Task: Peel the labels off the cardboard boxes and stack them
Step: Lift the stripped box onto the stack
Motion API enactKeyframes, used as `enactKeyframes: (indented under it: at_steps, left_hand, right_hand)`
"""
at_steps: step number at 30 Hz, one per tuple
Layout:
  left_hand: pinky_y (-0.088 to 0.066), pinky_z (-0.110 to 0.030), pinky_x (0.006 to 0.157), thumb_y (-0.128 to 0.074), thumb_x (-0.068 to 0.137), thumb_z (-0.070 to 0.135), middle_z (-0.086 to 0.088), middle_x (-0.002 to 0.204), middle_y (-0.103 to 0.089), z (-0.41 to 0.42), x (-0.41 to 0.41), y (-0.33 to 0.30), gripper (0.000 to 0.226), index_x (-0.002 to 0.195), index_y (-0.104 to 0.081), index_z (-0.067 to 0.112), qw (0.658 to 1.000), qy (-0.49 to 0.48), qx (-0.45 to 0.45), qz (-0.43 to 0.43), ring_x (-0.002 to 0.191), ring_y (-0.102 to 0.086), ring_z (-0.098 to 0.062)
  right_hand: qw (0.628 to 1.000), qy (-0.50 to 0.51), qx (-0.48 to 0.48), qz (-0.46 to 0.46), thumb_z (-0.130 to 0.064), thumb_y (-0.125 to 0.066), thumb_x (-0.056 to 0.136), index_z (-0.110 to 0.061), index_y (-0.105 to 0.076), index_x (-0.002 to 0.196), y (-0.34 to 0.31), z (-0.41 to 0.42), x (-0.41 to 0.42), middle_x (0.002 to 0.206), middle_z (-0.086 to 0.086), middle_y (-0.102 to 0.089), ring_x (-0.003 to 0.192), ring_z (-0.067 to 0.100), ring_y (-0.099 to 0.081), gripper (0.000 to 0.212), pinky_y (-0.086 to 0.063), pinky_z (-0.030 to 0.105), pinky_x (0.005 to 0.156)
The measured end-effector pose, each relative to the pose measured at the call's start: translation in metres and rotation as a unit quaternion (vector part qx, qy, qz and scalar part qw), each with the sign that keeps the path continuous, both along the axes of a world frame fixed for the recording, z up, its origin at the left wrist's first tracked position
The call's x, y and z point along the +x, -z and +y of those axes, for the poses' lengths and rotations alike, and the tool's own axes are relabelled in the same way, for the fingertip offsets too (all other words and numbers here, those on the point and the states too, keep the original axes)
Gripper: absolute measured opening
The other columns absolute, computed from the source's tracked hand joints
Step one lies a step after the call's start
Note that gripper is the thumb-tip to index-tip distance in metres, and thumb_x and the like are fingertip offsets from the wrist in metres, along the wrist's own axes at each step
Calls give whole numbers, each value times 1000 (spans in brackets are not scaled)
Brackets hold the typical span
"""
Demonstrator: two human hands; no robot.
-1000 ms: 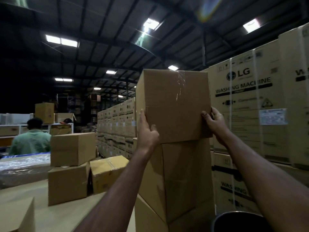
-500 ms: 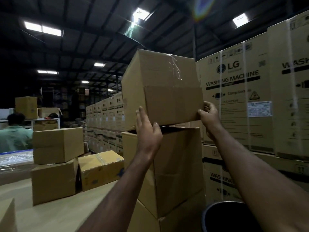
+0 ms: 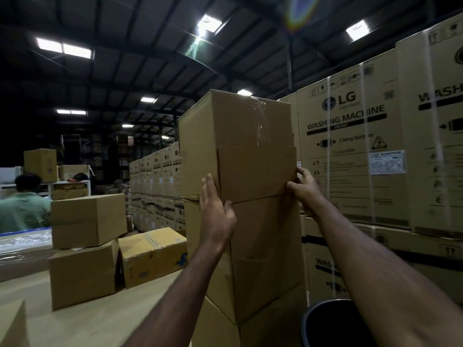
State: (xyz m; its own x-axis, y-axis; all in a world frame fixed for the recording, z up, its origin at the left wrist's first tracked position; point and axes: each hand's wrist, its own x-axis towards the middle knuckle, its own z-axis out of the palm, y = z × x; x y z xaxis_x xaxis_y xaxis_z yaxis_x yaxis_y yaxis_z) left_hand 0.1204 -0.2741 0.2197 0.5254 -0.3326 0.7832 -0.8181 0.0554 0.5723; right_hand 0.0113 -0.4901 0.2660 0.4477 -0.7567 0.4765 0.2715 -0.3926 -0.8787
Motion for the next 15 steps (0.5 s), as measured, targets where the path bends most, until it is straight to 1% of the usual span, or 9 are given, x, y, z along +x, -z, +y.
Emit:
enactKeyframes:
  at_steps: [4,5,7,10,11,12,13,15]
  left_hand:
    - [-8,-23,113,-53,99,10,-5,168,-3,4,-2,-1,82,159,2,19,1000,2,11,3,154,-3,-20]
    - [-8,-24,113,-53,99,10,-5,168,-3,5,-3,-1,82,160,2,19,1000,5,12,5,154,-3,-20]
    - [-8,-26,115,-53,99,11,-5,168,-2,9,-7,-2,82,160,2,18,1000,10,16,10,154,-2,-21]
    - [-9,-31,120,-54,99,15,-6,168,-1,19,-12,-7,82,159,2,15,999,4,31,7,154,-2,-22]
    - [-10,-34,122,-54,99,15,-6,168,-1,24,-15,-10,82,159,3,15,999,2,33,4,154,-2,-22]
    - [-10,-35,122,-54,99,16,-6,168,-1,28,-18,-13,83,159,3,15,999,0,33,-2,154,-2,-22]
    - [-10,-34,122,-53,99,16,-7,168,-1,33,-22,-17,83,159,3,15,999,-1,30,-9,154,-3,-22]
    - [-9,-30,118,-54,99,16,-7,168,-3,45,-31,-27,82,159,2,14,999,-3,23,-21,154,-3,-22]
  right_hand:
    - [1000,-7,-1,7,1,-53,95,-24,-24,154,2,6,-7,152,11,-40,120,22,-50,70,-49,36,89]
    - [1000,-9,-2,3,1,-54,95,-24,-23,154,2,9,-9,153,11,-39,122,23,-49,71,-48,36,91]
    - [1000,-8,-6,-12,2,-54,95,-22,-18,156,2,17,-14,157,12,-33,133,28,-44,74,-46,34,93]
    - [999,14,-14,-35,4,-52,95,-20,-17,157,-2,29,-24,159,13,-27,140,28,-37,75,-46,28,88]
    - [999,17,-18,-42,4,-53,95,-20,-18,157,-4,33,-27,160,12,-26,141,28,-36,75,-46,28,90]
    - [998,18,-25,-48,4,-53,95,-20,-19,157,-6,37,-30,161,12,-25,143,28,-34,74,-45,29,95]
    - [998,18,-33,-51,3,-54,95,-19,-20,156,-8,41,-33,161,12,-24,144,27,-32,73,-43,31,100]
    - [997,18,-51,-52,1,-55,96,-20,-22,156,-13,53,-39,161,10,-26,145,26,-31,71,-41,31,102]
